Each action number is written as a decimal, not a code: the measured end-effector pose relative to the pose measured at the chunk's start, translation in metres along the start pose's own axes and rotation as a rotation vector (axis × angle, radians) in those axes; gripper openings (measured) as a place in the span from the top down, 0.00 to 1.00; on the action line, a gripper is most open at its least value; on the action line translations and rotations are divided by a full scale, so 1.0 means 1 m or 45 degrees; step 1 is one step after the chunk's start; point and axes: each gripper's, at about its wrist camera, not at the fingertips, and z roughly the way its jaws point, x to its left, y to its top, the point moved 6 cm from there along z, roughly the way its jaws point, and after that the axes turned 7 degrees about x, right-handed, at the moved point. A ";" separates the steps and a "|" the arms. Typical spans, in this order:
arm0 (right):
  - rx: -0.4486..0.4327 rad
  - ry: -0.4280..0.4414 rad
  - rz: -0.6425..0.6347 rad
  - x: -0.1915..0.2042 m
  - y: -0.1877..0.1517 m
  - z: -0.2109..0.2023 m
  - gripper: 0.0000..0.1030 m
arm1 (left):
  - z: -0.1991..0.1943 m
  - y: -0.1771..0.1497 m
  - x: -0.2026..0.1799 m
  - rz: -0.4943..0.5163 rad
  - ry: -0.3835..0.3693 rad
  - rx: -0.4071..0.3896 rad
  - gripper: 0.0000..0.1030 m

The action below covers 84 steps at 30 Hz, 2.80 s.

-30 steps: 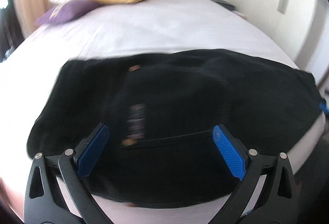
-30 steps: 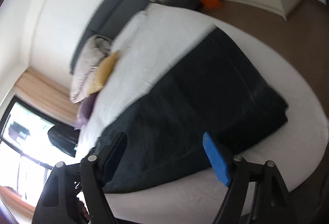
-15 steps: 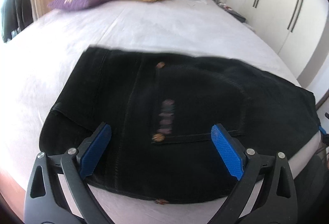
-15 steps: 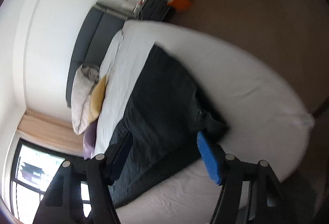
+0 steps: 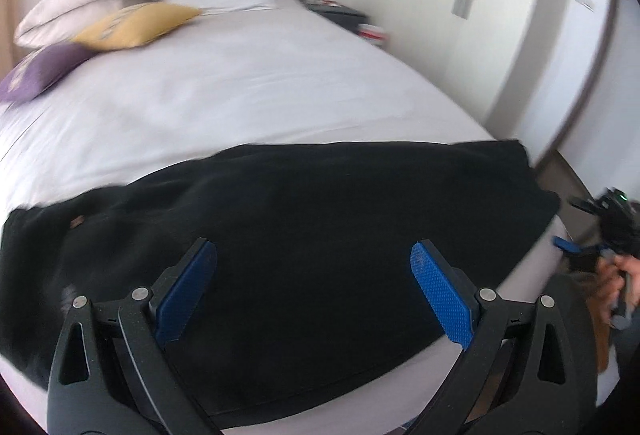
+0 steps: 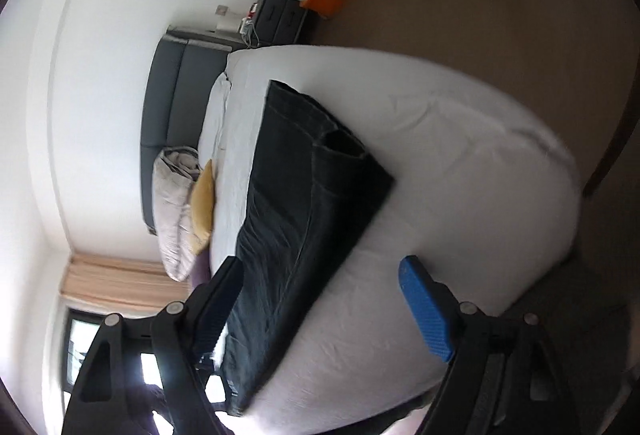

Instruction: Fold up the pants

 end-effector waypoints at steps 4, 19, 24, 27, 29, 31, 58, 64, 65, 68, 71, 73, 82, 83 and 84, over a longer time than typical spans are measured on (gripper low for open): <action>-0.015 0.087 0.081 -0.005 0.013 0.005 0.19 | 0.016 0.004 -0.031 0.058 -0.049 0.040 0.03; -0.034 0.130 0.059 0.008 0.036 0.025 0.29 | 0.057 0.019 -0.057 0.023 -0.157 0.128 0.03; -0.027 0.114 0.059 0.006 0.037 0.031 0.54 | 0.079 0.018 -0.058 -0.041 -0.189 0.180 0.03; -0.019 0.104 0.074 0.000 0.038 0.035 0.75 | 0.082 0.017 -0.058 -0.048 -0.198 0.191 0.03; -0.020 0.089 0.087 -0.003 0.037 0.035 0.89 | 0.084 0.016 -0.057 -0.049 -0.198 0.195 0.03; -0.023 0.090 0.094 -0.006 0.036 0.035 0.93 | 0.087 0.015 -0.054 -0.061 -0.200 0.201 0.03; -0.083 -0.368 -0.797 0.193 -0.047 0.092 0.93 | 0.051 0.008 0.049 -0.401 -0.282 0.045 0.03; 0.315 -0.529 -1.430 0.234 -0.200 0.238 0.93 | 0.022 -0.011 0.118 -0.620 -0.296 -0.034 0.03; 0.375 -0.538 -1.441 0.228 -0.214 0.252 0.93 | 0.018 -0.016 0.129 -0.655 -0.291 -0.037 0.03; 0.483 -0.569 -1.507 0.213 -0.247 0.278 0.93 | 0.009 -0.032 0.157 -0.732 -0.271 -0.051 0.03; 0.488 -0.619 -1.586 0.205 -0.261 0.285 0.93 | 0.005 -0.038 0.167 -0.745 -0.271 -0.058 0.03; 0.483 -0.618 -1.591 0.202 -0.265 0.282 0.93 | 0.004 -0.036 0.169 -0.744 -0.294 -0.065 0.03; 0.401 -0.710 -1.876 0.209 -0.302 0.280 0.93 | -0.005 -0.013 0.150 -0.648 -0.353 -0.095 0.03; 0.393 -0.718 -1.922 0.209 -0.306 0.280 0.93 | -0.005 -0.010 0.147 -0.637 -0.359 -0.095 0.03; 0.389 -0.726 -1.951 0.209 -0.306 0.279 0.93 | -0.004 -0.006 0.143 -0.612 -0.372 -0.092 0.03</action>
